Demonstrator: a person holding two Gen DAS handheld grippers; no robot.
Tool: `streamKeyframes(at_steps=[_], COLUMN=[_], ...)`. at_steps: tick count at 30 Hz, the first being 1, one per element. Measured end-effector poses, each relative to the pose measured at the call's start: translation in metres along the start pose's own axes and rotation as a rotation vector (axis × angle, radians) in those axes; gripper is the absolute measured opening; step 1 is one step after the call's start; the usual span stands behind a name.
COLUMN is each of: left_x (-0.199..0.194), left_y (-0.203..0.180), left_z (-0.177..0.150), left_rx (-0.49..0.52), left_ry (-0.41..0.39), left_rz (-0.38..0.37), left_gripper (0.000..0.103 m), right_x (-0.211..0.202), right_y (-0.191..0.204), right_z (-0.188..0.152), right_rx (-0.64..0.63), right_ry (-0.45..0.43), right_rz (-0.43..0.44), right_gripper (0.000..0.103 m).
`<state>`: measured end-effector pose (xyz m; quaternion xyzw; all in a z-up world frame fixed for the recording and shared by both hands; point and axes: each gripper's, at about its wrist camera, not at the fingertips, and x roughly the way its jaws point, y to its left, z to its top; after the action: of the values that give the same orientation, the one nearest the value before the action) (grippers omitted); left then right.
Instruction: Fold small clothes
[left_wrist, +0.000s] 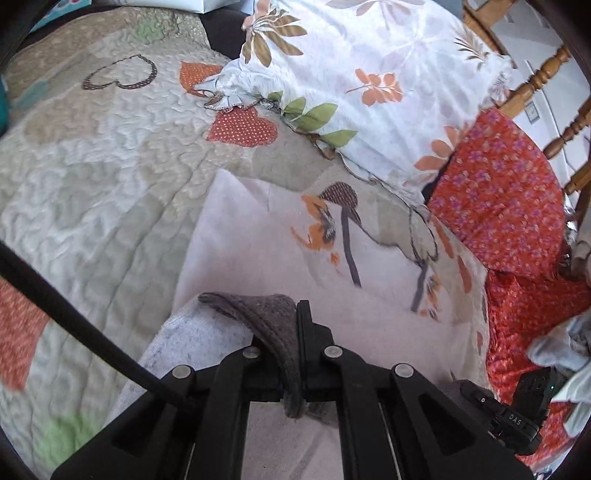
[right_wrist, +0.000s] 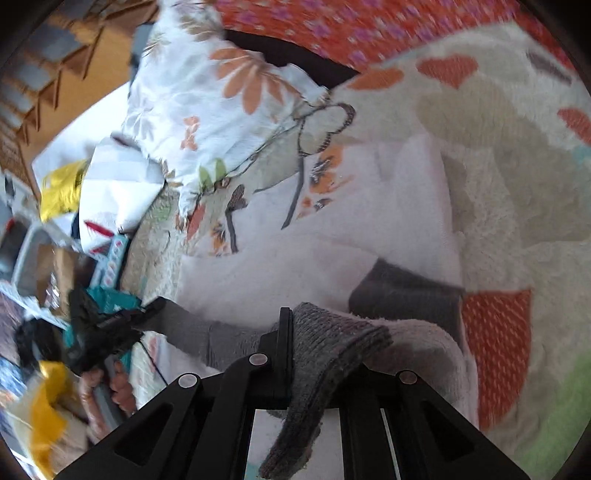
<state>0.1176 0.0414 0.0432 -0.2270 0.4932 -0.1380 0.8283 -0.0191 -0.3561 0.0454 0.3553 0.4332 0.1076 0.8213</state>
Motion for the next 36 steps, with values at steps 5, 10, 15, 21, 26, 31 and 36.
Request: streamKeyframes(at_steps=[5,10,15,21,26,31,36], left_x=[0.012,-0.003,-0.006,-0.012,-0.027,-0.03,-0.023], left_y=[0.008,0.003,0.005,0.022,0.049,0.076,0.074], left_z=[0.026,0.034,0.032,0.02,0.003,-0.015,-0.033], left_rx=[-0.051,-0.012,0.002,-0.011,0.004,-0.017,0.061], left_ry=[-0.087,-0.169,-0.147,-0.098,-0.072,0.009,0.076], left_rz=[0.006,0.036,0.068,0.089,0.149,0.165,0.152], left_gripper=[0.013,0.058,0.062,0.063,0.064,0.065,0.069], right_x=[-0.008,-0.027,-0.027,-0.025,-0.039,-0.066,-0.085], right_y=[-0.034,-0.036,-0.026,-0.012,-0.014,-0.026,-0.029], right_z=[0.048,0.059,0.052,0.032,0.012,-0.005,-0.018], right_rx=[0.142,0.134,0.105,0.001,-0.035,0.016,0.04], right_ry=[-0.146,-0.193,-0.175,-0.136,-0.131,-0.171,-0.201], right_rz=[0.101,0.065,0.001,-0.107,-0.194,-0.22,-0.234], right_gripper=[0.046,0.068,0.068,0.068,0.068,0.069,0.069])
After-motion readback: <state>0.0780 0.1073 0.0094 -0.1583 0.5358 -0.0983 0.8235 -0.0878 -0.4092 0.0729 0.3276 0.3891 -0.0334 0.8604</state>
